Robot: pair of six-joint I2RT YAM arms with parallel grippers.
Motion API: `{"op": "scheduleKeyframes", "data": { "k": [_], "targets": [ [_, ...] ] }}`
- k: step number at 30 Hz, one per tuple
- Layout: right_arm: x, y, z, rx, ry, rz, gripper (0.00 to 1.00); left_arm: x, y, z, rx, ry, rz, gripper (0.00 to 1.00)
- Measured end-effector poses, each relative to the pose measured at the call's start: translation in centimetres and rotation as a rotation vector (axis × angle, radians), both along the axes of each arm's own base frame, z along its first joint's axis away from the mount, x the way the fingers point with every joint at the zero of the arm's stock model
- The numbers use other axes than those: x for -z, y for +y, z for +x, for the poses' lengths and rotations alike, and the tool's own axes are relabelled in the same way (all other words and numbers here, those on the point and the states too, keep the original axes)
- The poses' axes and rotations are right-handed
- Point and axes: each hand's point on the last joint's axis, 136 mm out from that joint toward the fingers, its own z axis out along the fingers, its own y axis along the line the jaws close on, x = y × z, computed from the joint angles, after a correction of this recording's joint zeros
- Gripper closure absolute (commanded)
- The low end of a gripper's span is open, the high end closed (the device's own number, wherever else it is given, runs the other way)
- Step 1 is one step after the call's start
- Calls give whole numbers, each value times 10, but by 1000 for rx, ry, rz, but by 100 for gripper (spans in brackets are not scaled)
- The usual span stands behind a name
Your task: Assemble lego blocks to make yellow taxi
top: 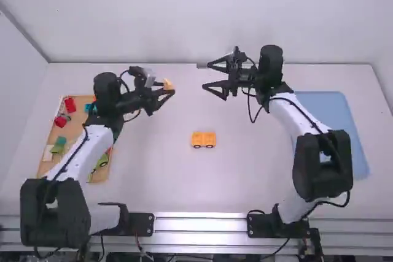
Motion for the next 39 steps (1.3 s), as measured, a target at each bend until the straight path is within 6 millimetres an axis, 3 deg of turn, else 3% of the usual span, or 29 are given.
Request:
{"op": "scheduleKeyframes", "data": {
  "k": [5, 12, 15, 25, 39],
  "targets": [
    [-3, 9, -21, -172, 20, 37, 1, 0, -33, 4, 130, -59, -66, 98],
    [-5, 27, -44, -279, 12, 50, 9, 16, -42, 10, 223, -13, -146, 98],
    [-4, 36, -51, -305, 8, 50, 18, 24, -46, 6, 263, 34, -164, 98],
    [1, 50, -48, -263, 23, 28, 24, 16, -58, -3, 319, 15, -171, 98],
    [3, 45, -41, -230, 33, 21, 48, 2, -58, -7, 343, -35, -185, 98]
  ]
}}
